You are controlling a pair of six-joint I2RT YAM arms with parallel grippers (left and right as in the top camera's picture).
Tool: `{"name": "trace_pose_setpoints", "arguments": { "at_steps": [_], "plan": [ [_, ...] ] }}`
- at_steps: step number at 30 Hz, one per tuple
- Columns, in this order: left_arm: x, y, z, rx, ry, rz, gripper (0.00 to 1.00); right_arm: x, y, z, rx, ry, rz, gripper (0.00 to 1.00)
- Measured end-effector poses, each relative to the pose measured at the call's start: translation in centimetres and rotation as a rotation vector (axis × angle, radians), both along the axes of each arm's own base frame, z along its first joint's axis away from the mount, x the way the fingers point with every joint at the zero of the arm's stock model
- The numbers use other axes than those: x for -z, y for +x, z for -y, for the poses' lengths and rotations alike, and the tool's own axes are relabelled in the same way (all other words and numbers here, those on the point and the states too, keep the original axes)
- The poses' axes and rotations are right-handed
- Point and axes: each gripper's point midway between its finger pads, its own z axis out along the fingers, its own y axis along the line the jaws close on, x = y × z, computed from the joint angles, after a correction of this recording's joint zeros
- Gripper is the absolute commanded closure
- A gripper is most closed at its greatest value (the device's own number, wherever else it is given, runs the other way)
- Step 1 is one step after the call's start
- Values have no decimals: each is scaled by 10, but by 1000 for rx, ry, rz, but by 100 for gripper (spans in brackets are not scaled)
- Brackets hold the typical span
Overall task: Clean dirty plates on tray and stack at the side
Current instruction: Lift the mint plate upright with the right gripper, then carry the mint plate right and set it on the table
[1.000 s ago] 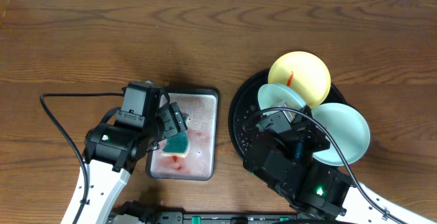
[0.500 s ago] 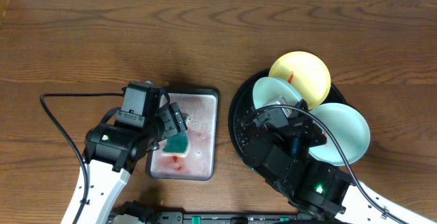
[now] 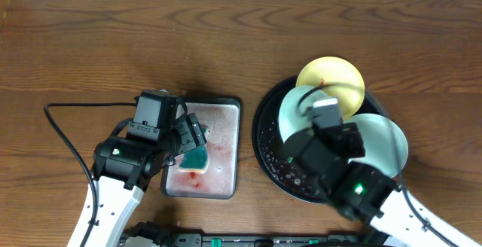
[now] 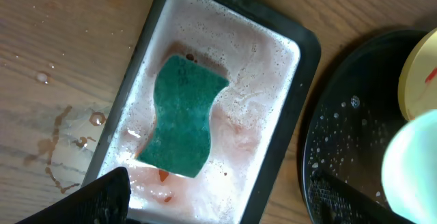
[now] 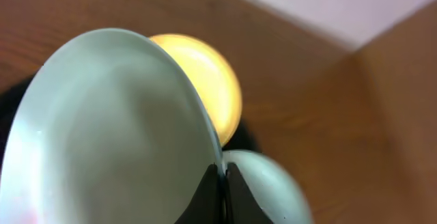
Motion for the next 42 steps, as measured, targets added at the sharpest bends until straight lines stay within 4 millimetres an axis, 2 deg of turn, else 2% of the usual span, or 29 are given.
{"name": "trace_pose_setpoints", "arguments": {
  "at_steps": [2, 5, 8, 13, 17, 19, 23, 29, 33, 34, 35, 36, 42],
  "plan": [
    [0, 0, 0, 0, 0, 0, 16, 10, 9, 11, 69, 126, -40, 99],
    [0, 0, 0, 0, -1, 0, 16, 24, 23, 37, 182, 317, -113, 99],
    [0, 0, 0, 0, 0, 1, 16, 34, 34, 71, 287, 497, -169, 99],
    [0, 0, 0, 0, 0, 1, 16, 38, 38, 151, 495, 802, -151, 99],
    [0, 0, 0, 0, 0, 0, 16, 38, 34, 225, 671, 979, -38, 99],
    [0, 0, 0, 0, 0, 0, 16, 47, 28, 258, 774, 1043, 2, 99],
    [0, 0, 0, 0, 0, 0, 16, 75, 18, 303, 922, 1116, 27, 99],
    [0, 0, 0, 0, 0, 0, 16, 127, 2, 347, 1114, 1081, -6, 99],
    [0, 0, 0, 0, 0, 0, 16, 145, 1, 359, 1143, 1040, -23, 99],
    [0, 0, 0, 0, 0, 0, 16, 148, 1, 360, 1146, 1033, -27, 92],
    [0, 0, 0, 0, 0, 0, 16, 150, 1, 361, 1148, 1030, -30, 76],
    [0, 0, 0, 0, 0, 0, 16, 151, 2, 361, 1141, 1032, -31, 55],
    [0, 0, 0, 0, 0, 0, 16, 143, 14, 345, 1029, 1086, -55, 47]
  ]
}}
